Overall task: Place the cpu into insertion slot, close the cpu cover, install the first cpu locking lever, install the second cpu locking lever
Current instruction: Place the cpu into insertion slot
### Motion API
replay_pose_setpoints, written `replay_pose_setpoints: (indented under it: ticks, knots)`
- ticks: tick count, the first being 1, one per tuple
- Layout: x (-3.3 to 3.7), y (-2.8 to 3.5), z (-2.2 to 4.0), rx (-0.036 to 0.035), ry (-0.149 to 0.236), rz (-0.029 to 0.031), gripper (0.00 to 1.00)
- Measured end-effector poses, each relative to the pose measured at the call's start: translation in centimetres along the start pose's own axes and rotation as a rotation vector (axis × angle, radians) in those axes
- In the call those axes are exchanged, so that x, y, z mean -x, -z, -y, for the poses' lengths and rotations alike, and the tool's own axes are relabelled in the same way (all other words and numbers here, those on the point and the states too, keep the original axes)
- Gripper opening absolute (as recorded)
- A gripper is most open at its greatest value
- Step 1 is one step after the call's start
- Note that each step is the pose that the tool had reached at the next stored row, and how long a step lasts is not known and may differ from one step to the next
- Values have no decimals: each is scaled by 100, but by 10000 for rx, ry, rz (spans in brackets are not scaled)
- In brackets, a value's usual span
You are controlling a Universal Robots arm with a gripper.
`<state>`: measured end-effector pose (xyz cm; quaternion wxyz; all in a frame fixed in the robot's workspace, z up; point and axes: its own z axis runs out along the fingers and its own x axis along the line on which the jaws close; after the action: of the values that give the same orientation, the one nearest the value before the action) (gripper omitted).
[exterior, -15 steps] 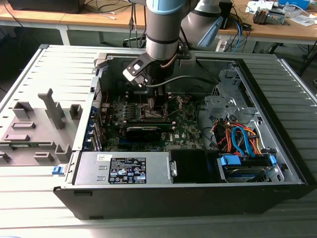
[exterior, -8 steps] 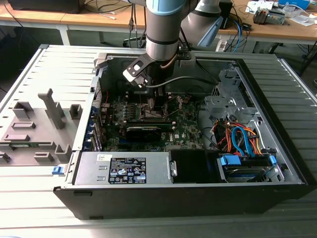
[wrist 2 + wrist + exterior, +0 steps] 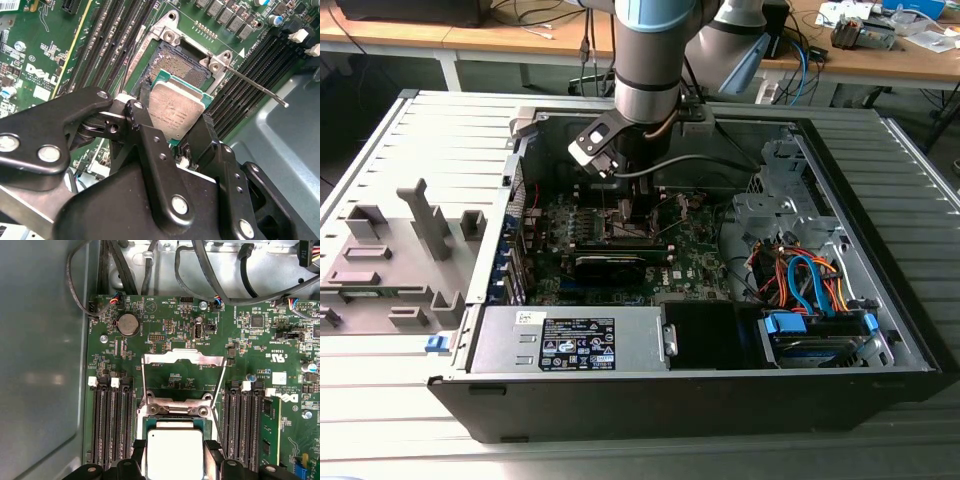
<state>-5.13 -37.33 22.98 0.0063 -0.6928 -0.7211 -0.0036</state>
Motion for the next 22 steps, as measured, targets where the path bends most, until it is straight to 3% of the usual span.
replay_pose_setpoints:
  ticks: [22]
  knots:
    - [1, -54, 0, 0, 0, -1, 55]
